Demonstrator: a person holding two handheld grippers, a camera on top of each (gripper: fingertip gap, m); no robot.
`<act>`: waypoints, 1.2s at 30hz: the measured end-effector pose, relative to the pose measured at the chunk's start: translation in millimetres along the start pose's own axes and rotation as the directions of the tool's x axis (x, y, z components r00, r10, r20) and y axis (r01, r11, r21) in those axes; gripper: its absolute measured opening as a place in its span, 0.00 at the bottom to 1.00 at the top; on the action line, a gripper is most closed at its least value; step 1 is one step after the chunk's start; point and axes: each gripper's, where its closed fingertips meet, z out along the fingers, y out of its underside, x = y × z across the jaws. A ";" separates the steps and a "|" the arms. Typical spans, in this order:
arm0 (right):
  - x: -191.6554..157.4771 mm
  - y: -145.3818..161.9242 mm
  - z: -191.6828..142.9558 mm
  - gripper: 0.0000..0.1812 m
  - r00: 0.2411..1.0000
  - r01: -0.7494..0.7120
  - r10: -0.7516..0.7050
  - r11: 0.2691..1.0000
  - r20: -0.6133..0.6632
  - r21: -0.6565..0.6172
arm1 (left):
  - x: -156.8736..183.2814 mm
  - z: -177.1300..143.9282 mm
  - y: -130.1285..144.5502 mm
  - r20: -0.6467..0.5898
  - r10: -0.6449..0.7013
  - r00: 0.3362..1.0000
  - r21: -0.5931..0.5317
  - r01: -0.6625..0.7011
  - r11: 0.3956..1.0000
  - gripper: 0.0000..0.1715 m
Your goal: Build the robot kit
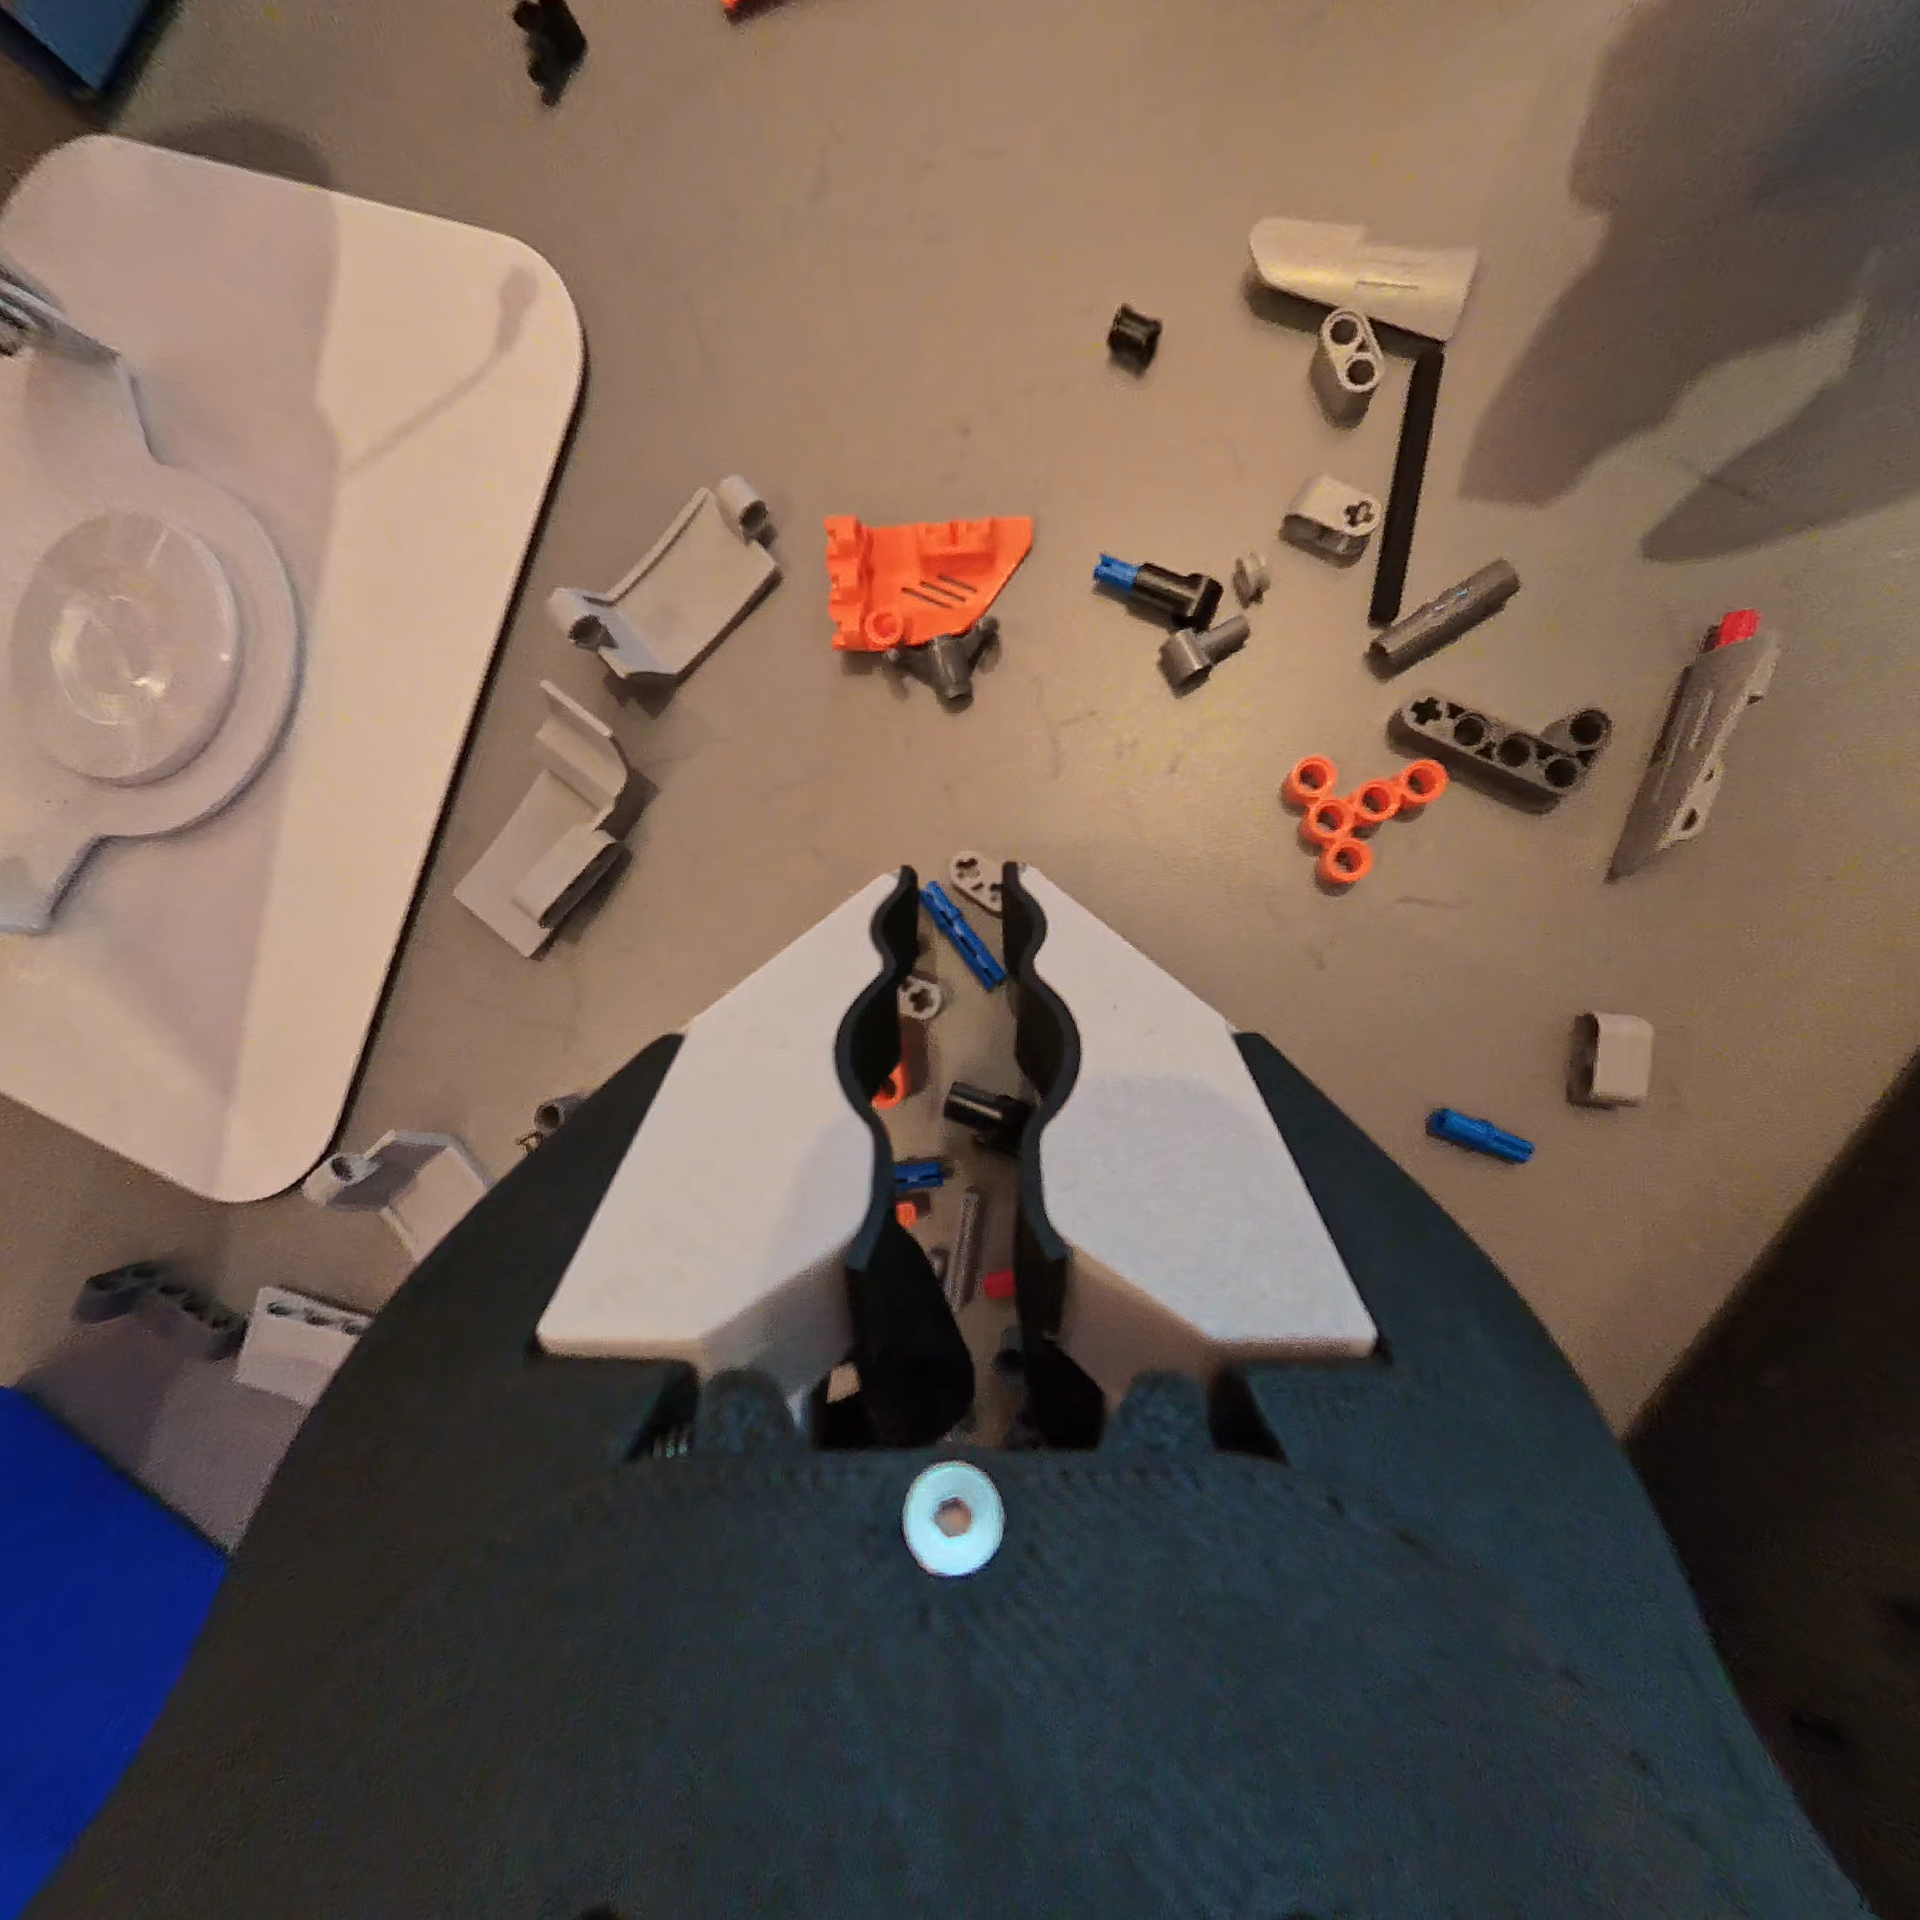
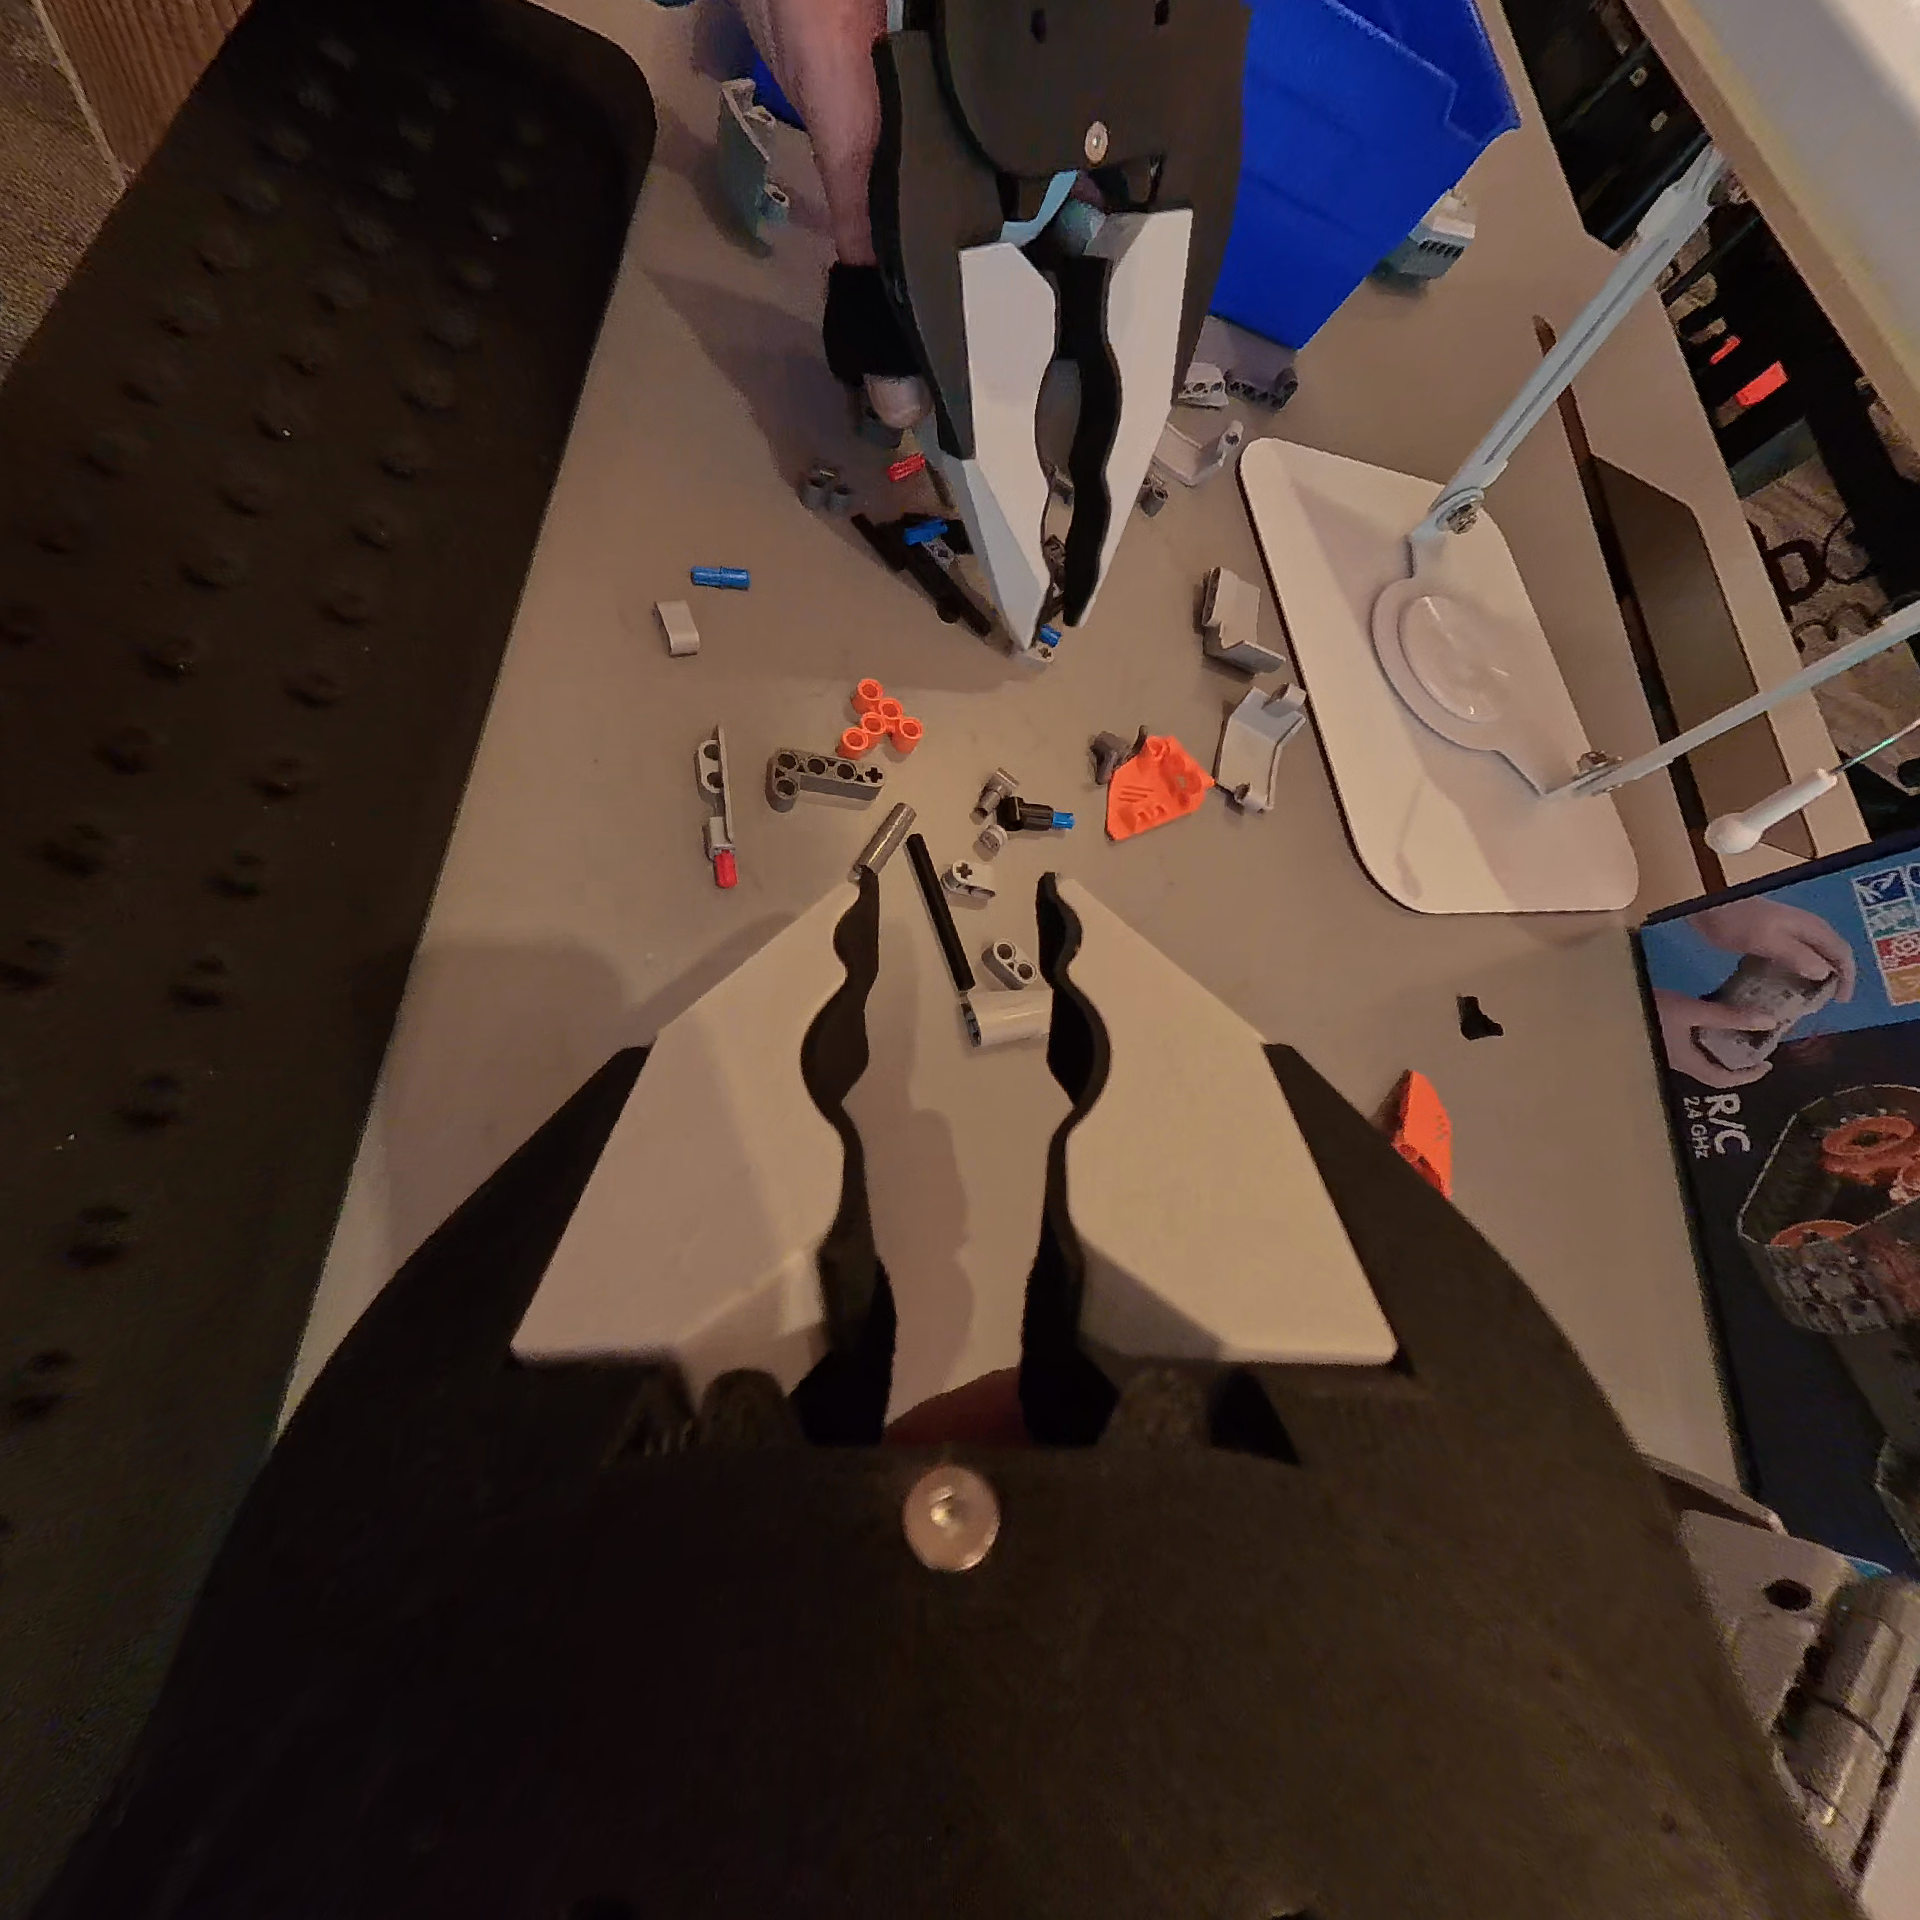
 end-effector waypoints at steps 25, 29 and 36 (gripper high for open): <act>0.3 -7.9 1.4 0.17 1.000 -0.025 0.025 0.998 -0.004 0.051 | 35.9 -36.4 -51.5 -0.210 0.014 0.978 0.354 0.062 0.933 0.01; 8.4 -24.3 -0.1 0.21 0.994 0.031 -0.018 0.992 -0.107 0.120 | 55.3 -67.7 -97.0 -0.405 -0.062 0.912 0.559 0.300 0.773 0.01; 20.6 -51.3 -7.8 0.20 0.941 0.161 -0.094 0.969 -0.325 0.187 | 67.8 -81.5 -131.1 -0.680 -0.171 0.713 0.547 0.649 0.529 0.01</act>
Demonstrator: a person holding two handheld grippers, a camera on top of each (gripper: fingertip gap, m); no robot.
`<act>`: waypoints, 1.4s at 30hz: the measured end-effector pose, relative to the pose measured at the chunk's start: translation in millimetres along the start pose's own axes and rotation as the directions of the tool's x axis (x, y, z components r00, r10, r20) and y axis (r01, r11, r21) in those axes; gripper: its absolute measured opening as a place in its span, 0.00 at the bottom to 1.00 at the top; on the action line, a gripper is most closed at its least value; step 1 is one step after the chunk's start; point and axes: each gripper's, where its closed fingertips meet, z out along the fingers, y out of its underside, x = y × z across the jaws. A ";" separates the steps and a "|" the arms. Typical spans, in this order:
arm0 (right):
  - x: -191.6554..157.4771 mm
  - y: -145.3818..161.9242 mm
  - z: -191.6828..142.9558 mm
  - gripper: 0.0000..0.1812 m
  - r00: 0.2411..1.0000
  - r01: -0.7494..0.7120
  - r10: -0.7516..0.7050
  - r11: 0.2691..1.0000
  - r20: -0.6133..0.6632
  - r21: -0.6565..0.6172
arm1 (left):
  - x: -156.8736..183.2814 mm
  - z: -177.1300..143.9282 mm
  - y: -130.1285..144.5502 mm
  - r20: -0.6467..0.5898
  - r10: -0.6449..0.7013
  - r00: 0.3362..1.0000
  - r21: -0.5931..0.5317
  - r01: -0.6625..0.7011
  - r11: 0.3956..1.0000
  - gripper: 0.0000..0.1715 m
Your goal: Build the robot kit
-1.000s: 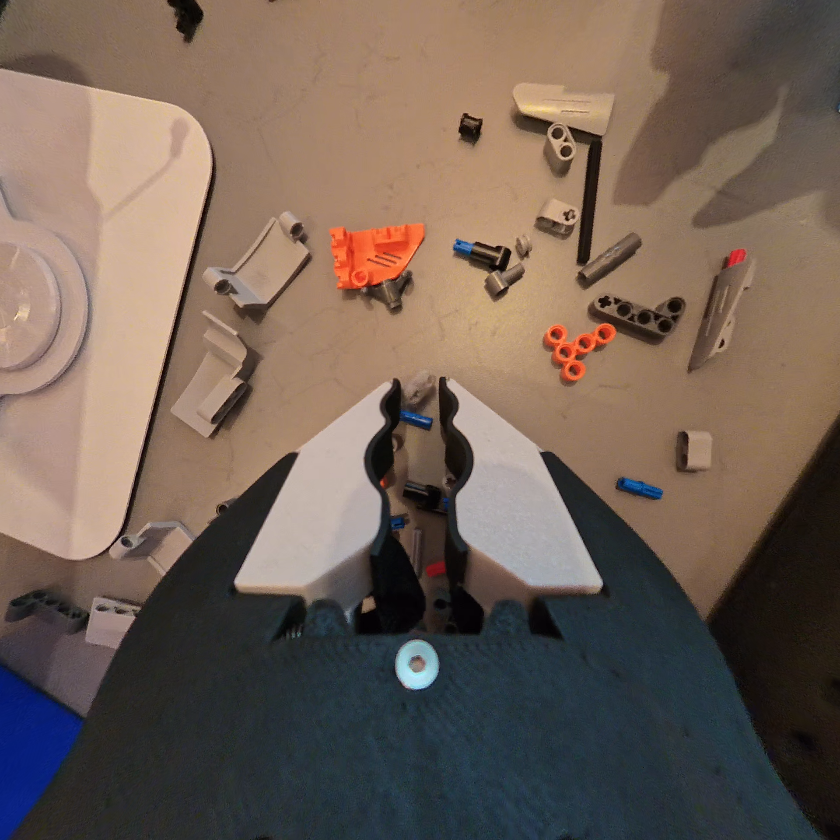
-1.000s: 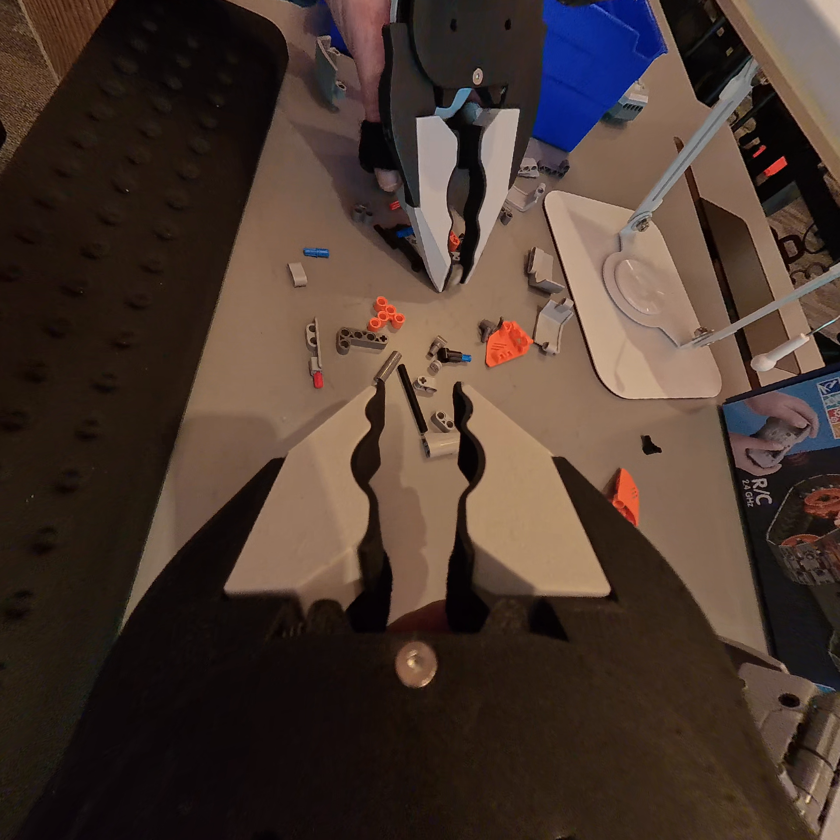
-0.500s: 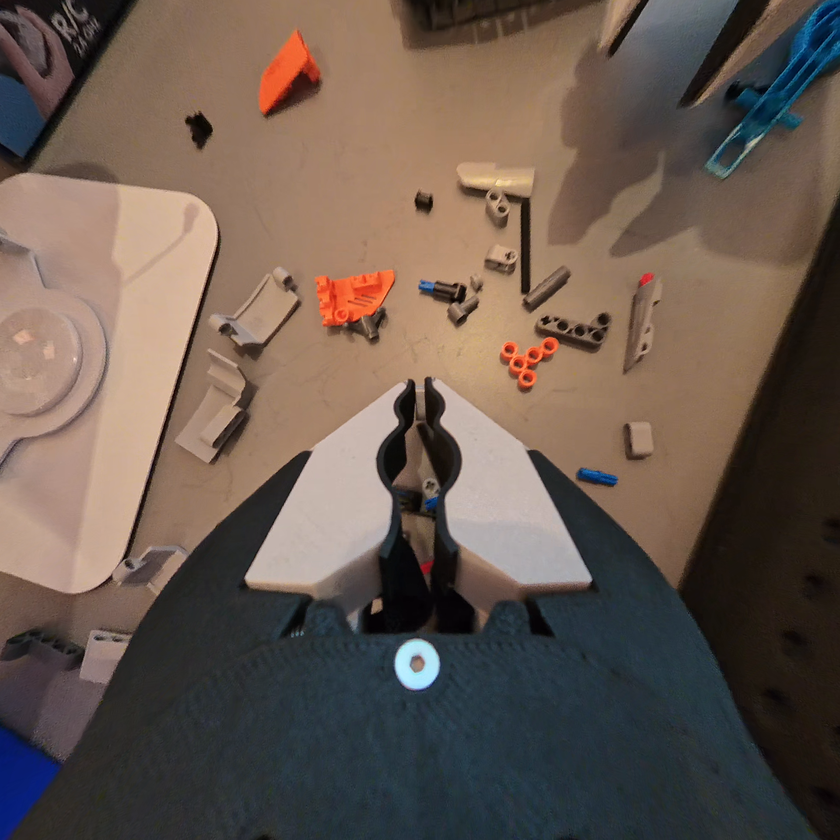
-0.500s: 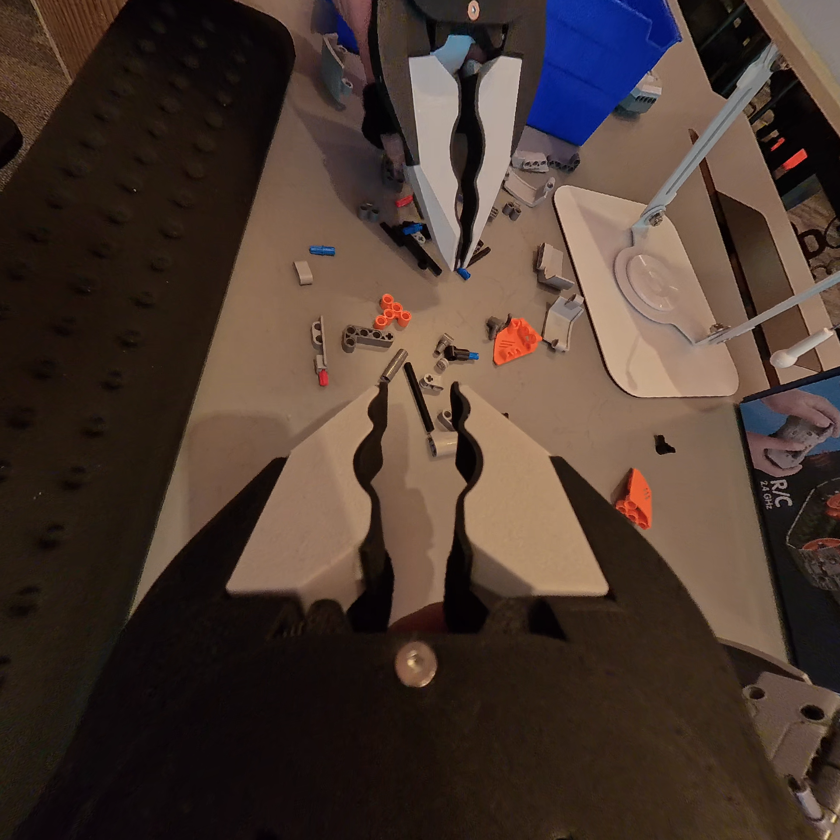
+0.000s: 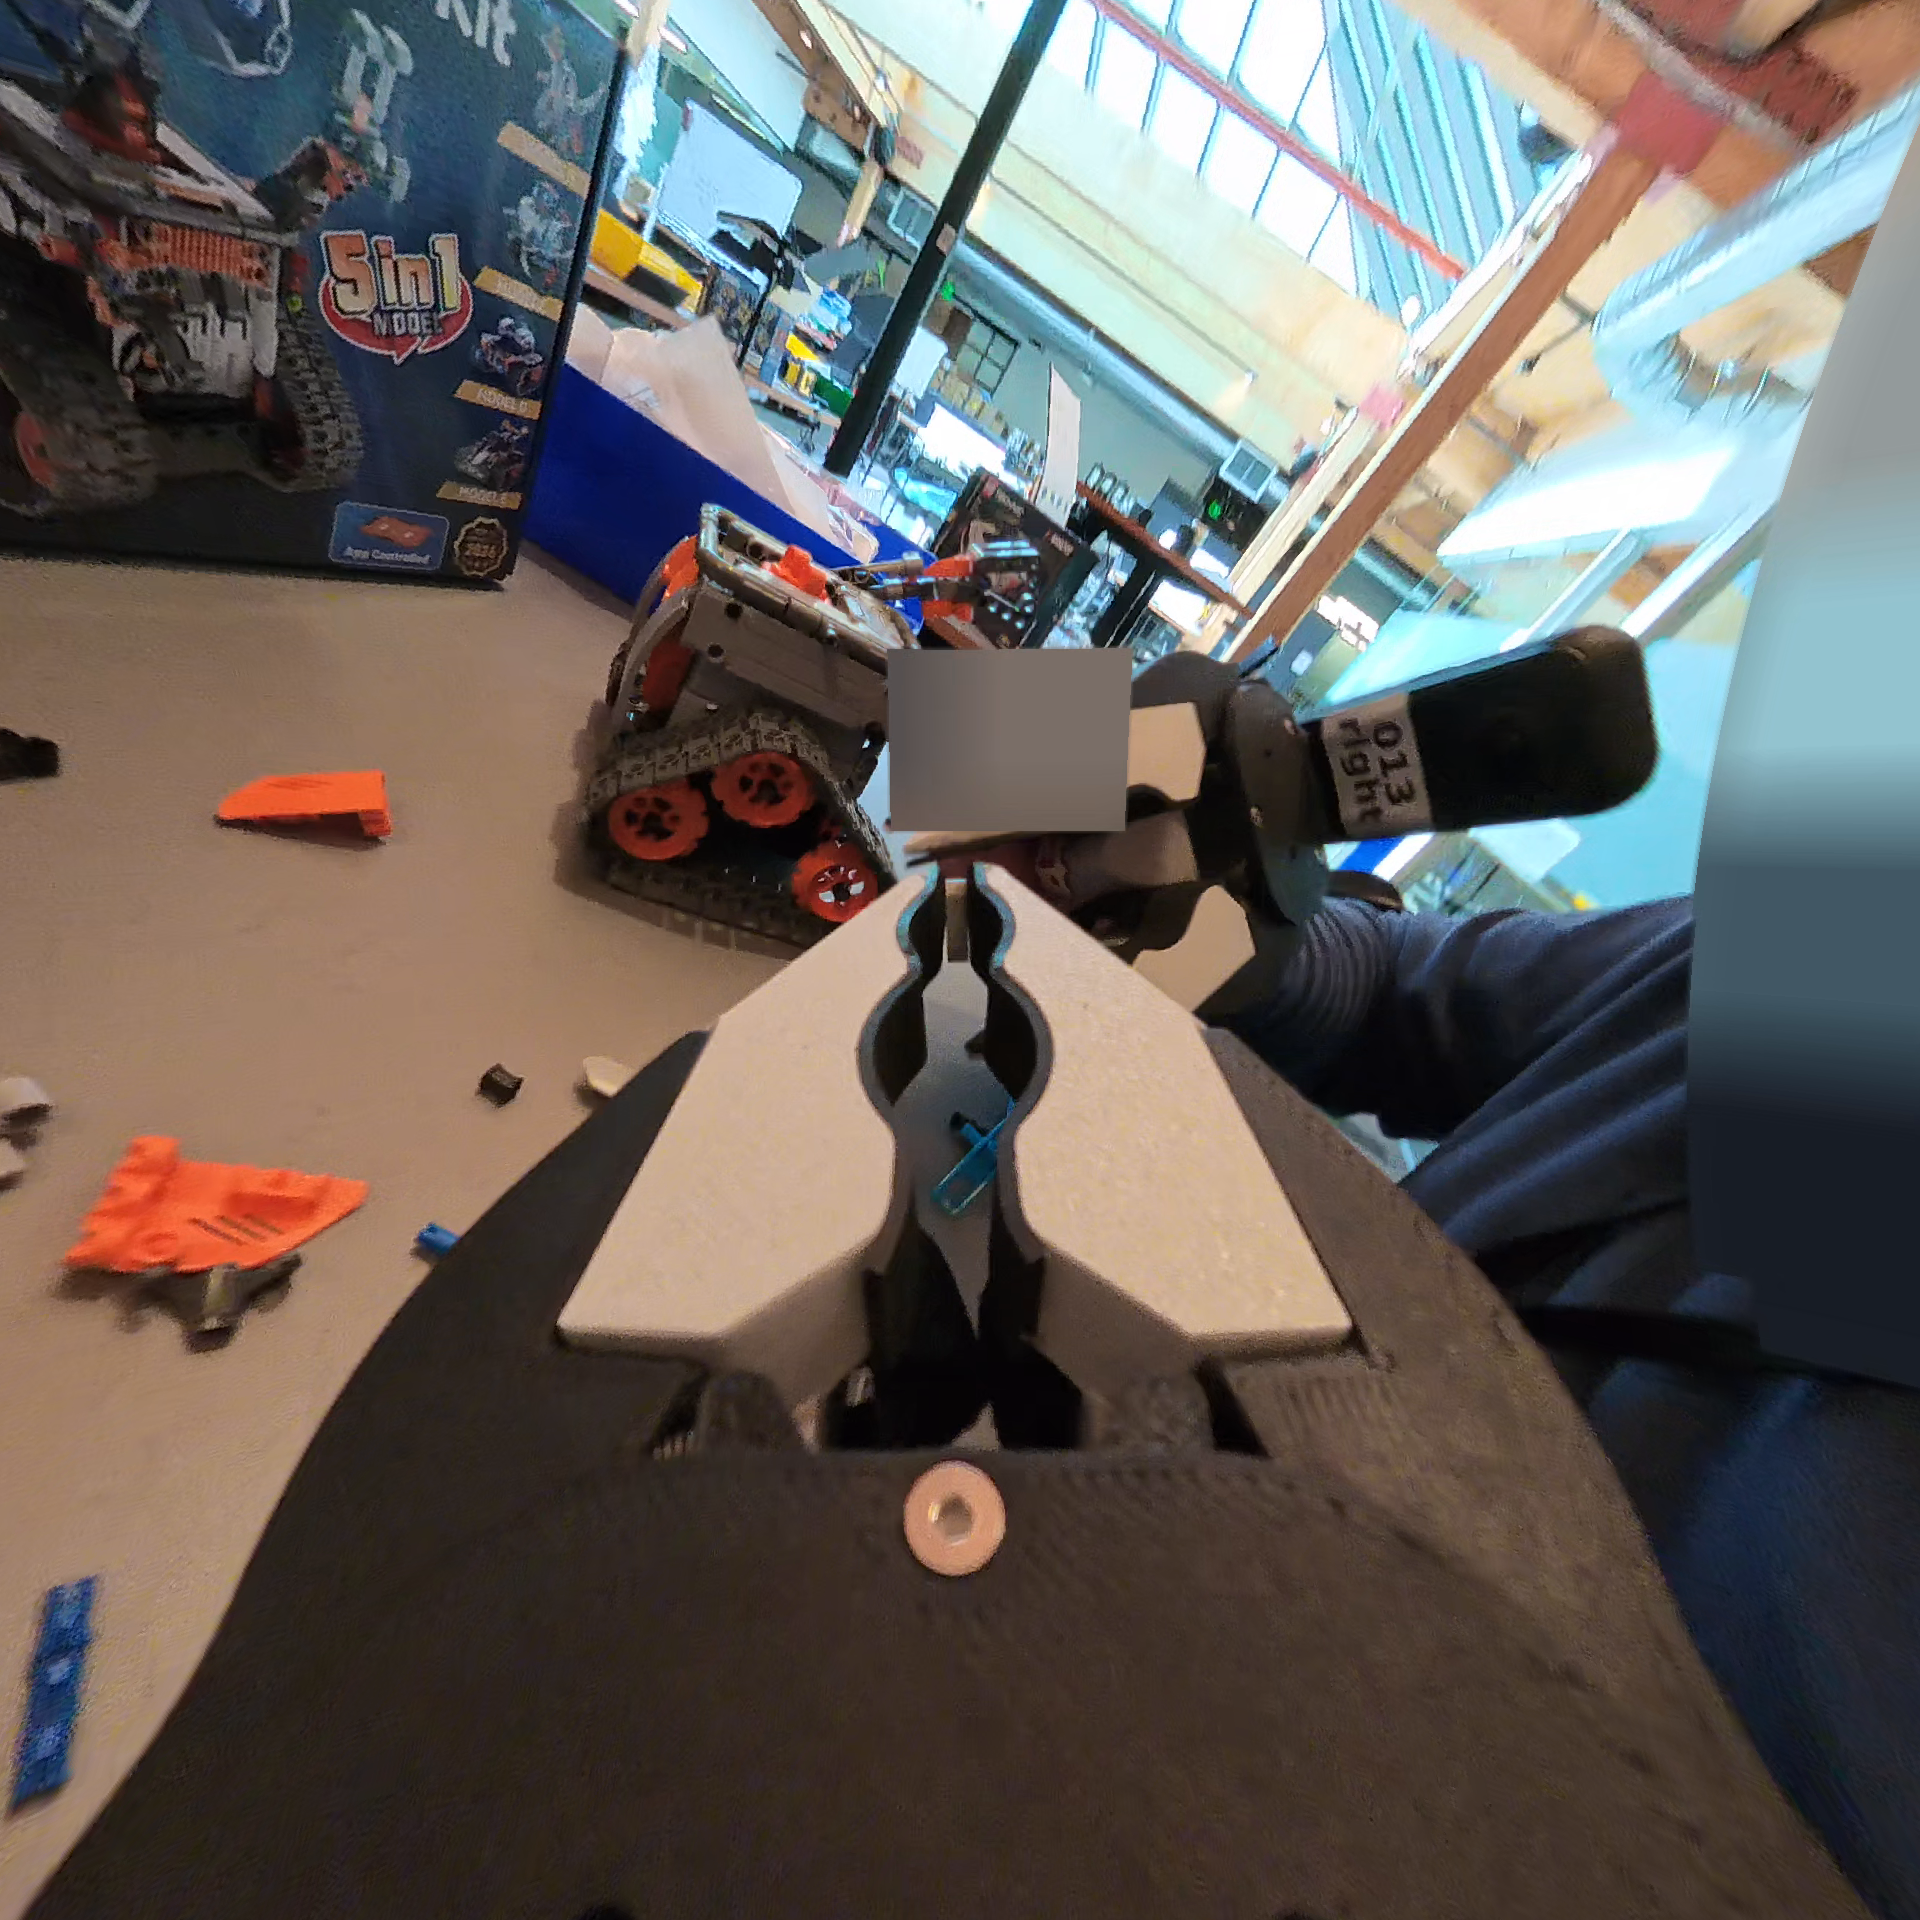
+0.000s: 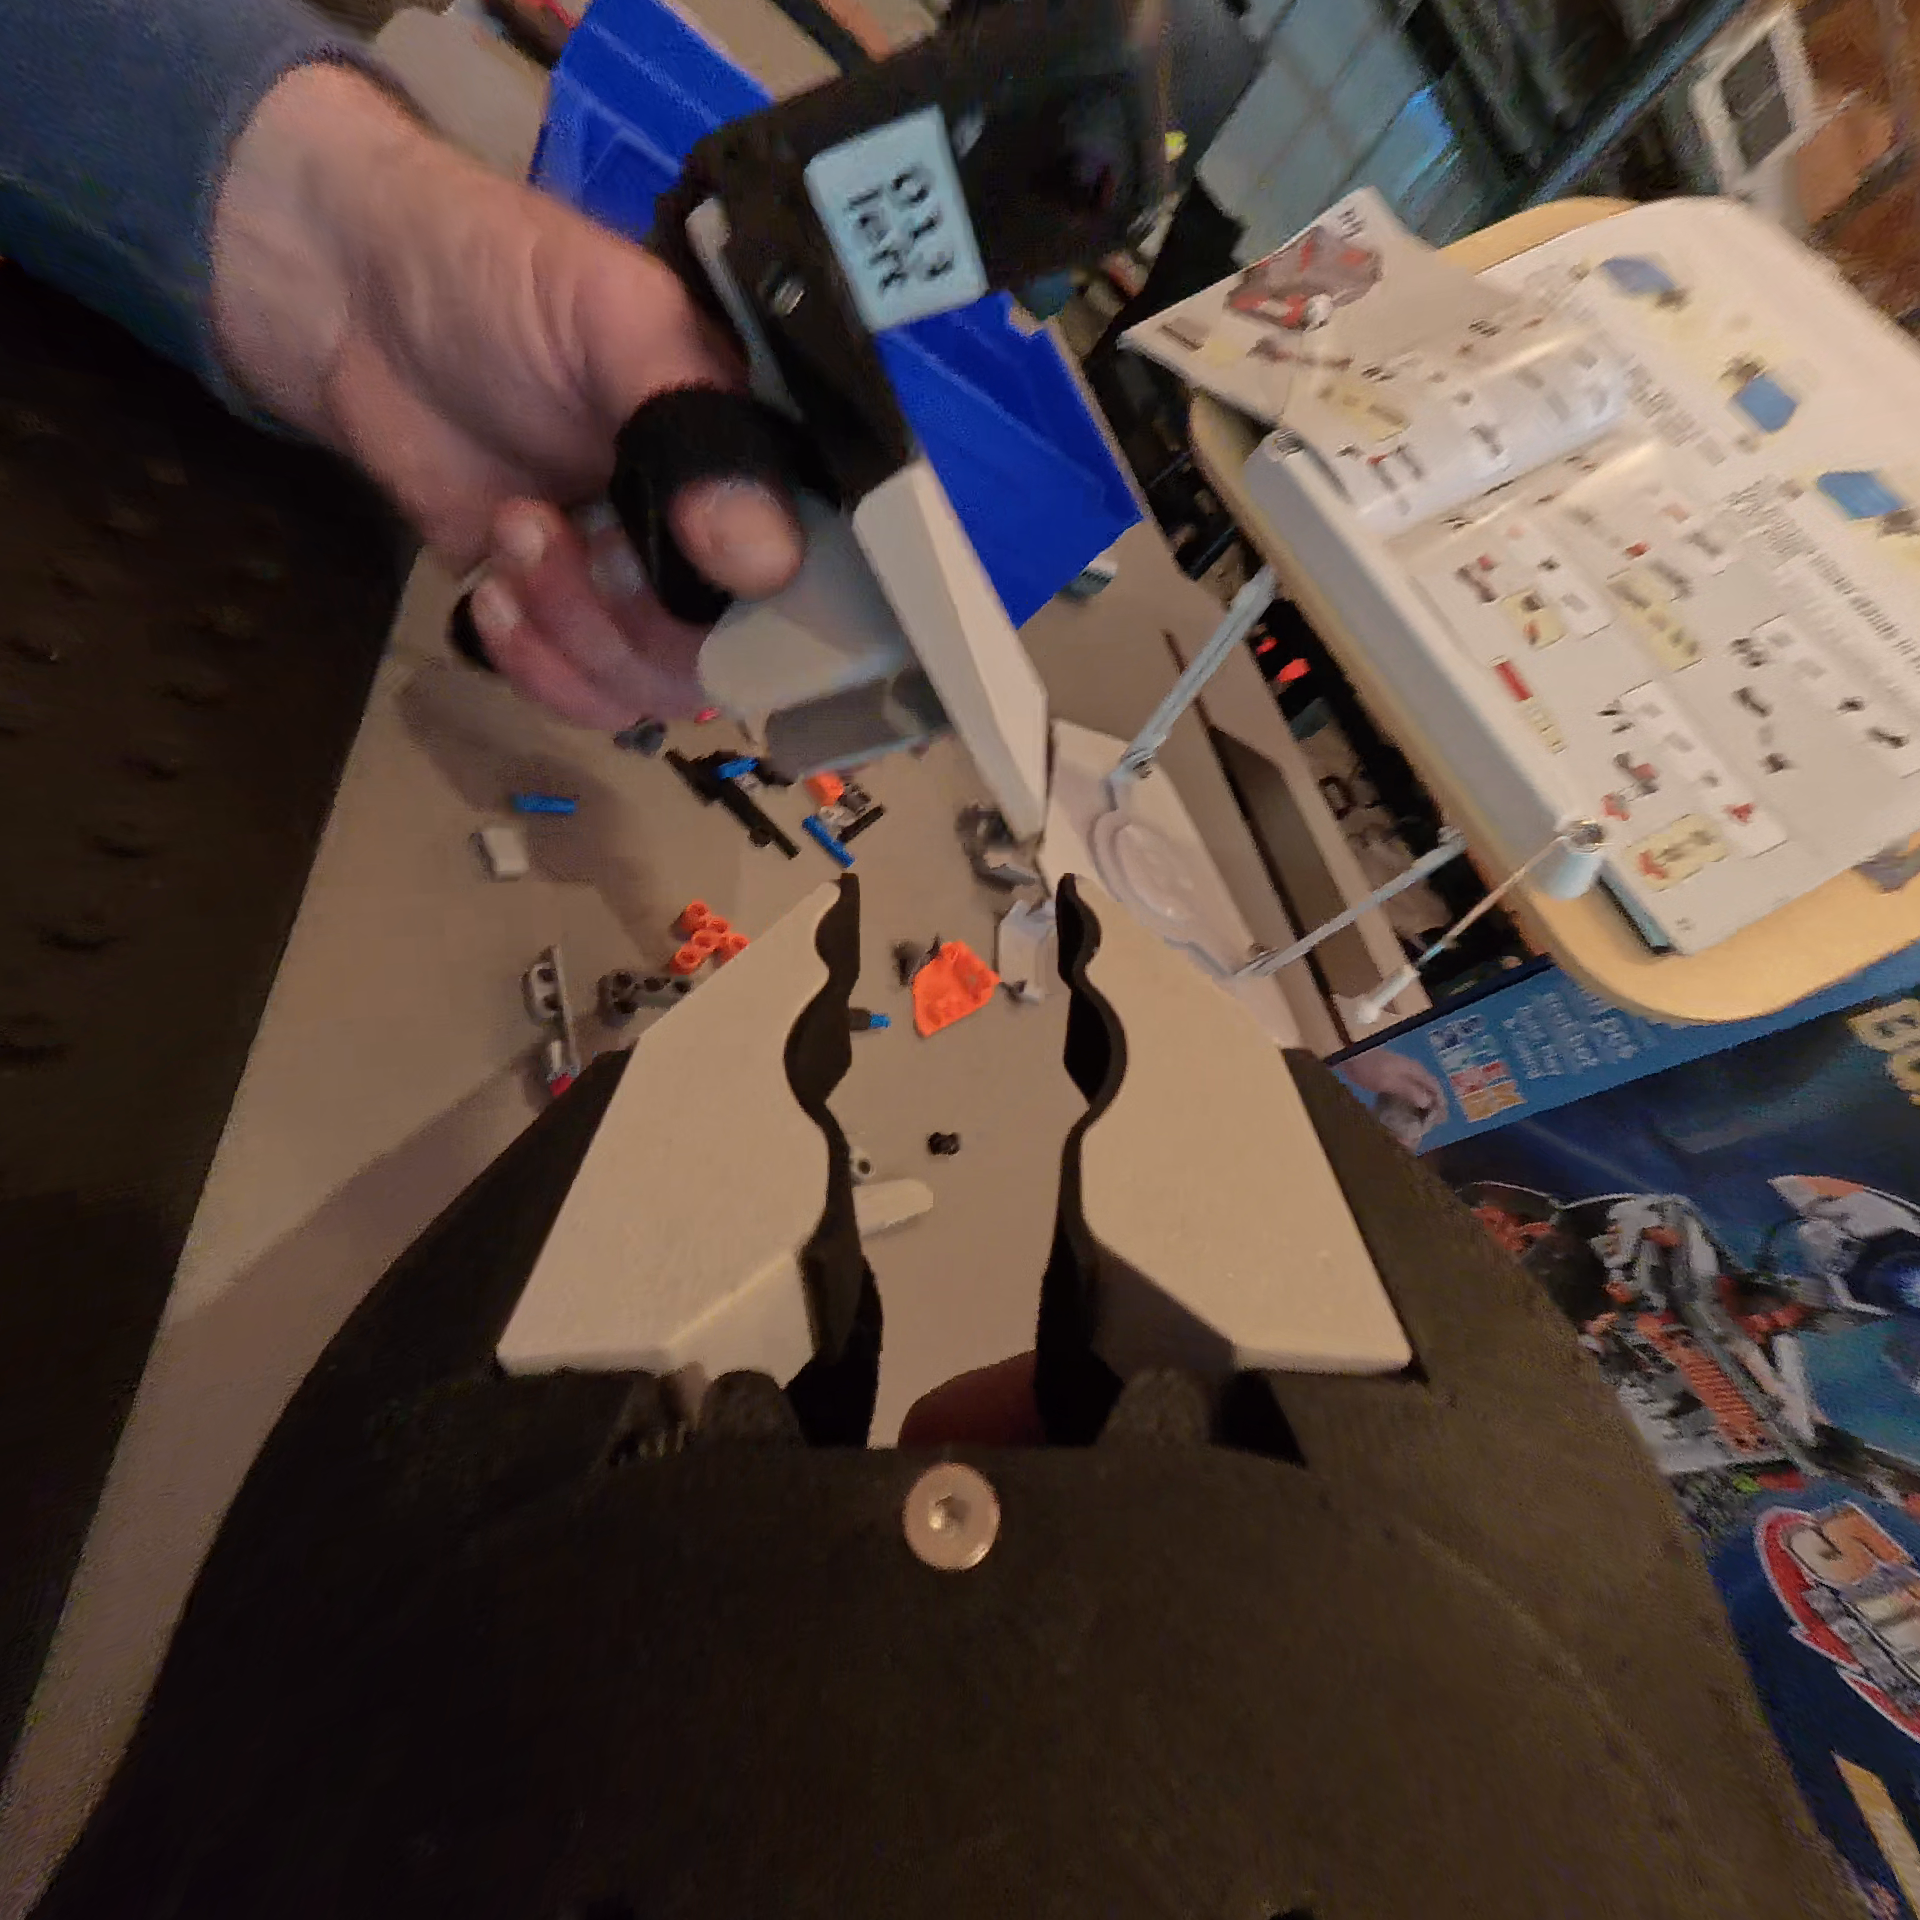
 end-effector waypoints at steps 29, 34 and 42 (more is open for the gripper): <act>17.8 2.0 -7.4 0.07 0.997 -0.072 0.072 0.997 -0.030 0.018 | -2.6 11.1 2.6 0.048 -0.013 0.999 0.019 0.013 1.000 0.06; 15.9 -19.0 -20.2 0.07 0.978 -0.200 0.184 0.959 0.095 0.198 | 11.6 7.4 -1.7 -0.081 -0.068 0.994 0.036 0.071 0.997 0.09; 7.3 -50.2 -41.3 0.07 0.966 -0.218 0.140 0.892 0.216 0.396 | 52.2 9.7 -5.9 -0.375 -0.168 0.912 0.038 0.196 0.980 0.08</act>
